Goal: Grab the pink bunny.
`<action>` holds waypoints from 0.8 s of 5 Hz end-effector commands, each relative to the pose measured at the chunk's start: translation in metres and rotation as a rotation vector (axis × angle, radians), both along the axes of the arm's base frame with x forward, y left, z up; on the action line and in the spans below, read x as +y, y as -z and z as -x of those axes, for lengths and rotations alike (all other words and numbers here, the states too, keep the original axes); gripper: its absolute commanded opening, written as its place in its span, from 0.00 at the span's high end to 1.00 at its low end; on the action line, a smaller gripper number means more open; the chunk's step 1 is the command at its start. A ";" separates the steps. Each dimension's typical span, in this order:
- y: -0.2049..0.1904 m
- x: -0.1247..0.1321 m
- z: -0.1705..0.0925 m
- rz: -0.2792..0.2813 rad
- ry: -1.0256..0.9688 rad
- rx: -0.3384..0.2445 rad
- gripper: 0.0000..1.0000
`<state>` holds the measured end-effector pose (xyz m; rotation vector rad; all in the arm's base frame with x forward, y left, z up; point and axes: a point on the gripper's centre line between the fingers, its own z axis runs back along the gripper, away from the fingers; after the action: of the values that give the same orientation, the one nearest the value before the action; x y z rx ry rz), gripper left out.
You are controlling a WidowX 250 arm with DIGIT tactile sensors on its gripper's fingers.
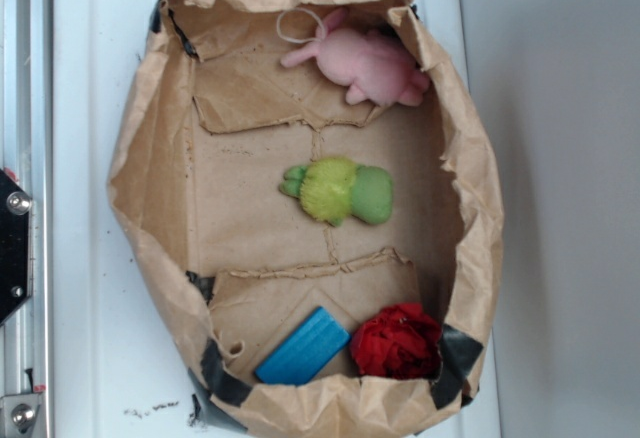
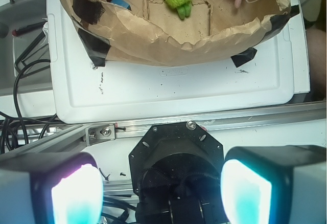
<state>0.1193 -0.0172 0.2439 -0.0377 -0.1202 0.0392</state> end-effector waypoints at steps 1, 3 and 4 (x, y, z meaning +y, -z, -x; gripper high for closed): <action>0.000 0.000 0.000 0.000 0.000 0.000 0.00; 0.031 -0.008 -0.101 -0.003 -0.047 -0.103 0.00; 0.044 0.007 -0.135 -0.023 -0.082 -0.090 0.00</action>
<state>0.2499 -0.0152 0.1861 -0.0096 -0.1643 0.1084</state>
